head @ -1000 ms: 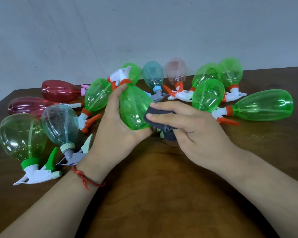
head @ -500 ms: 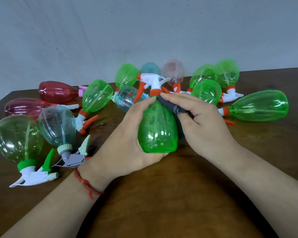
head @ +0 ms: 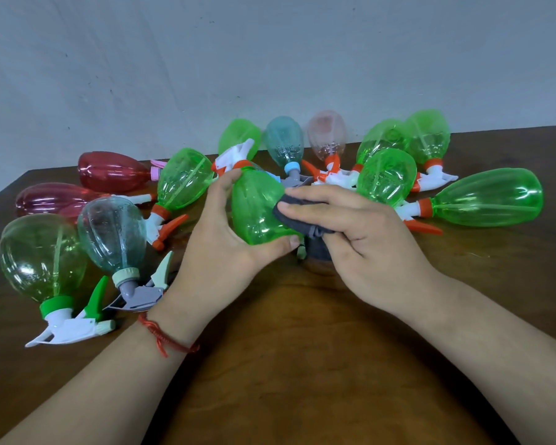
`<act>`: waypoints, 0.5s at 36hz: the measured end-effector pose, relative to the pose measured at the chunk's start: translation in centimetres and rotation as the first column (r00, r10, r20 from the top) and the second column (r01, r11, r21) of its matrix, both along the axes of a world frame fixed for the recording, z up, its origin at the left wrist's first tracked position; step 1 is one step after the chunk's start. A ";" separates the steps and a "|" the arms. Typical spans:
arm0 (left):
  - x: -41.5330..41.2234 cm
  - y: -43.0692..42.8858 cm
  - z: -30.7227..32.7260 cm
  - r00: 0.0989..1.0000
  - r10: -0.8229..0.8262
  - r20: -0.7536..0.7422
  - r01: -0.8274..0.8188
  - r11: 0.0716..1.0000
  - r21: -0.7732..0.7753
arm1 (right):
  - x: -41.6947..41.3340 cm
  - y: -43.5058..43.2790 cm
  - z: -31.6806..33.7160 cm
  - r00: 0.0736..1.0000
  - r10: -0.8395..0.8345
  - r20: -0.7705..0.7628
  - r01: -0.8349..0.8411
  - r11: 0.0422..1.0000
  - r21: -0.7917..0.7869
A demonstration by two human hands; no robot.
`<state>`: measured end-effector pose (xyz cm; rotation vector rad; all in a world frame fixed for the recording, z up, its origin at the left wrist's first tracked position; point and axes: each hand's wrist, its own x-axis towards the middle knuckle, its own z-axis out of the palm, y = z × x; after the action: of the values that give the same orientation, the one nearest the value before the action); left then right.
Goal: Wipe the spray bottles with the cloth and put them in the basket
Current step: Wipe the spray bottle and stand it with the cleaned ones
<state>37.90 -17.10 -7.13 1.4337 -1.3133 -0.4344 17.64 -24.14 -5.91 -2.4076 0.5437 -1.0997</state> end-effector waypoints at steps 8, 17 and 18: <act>0.1 -0.1 0.1 0.997 0.002 -0.078 -0.004 1.000 -0.013 | 0.0 0.1 0.0 0.999 -0.020 0.026 0.020 1.000 0.017; -0.8 0.8 0.0 0.986 -0.146 0.077 0.145 0.989 0.015 | 0.1 -0.7 -0.2 0.992 -0.078 0.102 0.059 0.982 0.180; -0.8 0.8 -0.1 0.983 -0.160 0.091 0.159 0.987 0.018 | 0.1 -0.8 -0.1 0.991 -0.085 0.108 0.061 0.977 0.204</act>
<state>37.06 -16.34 -7.20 1.3769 -1.5091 -0.4859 17.74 -24.97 -6.04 -2.1522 0.6744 -1.1489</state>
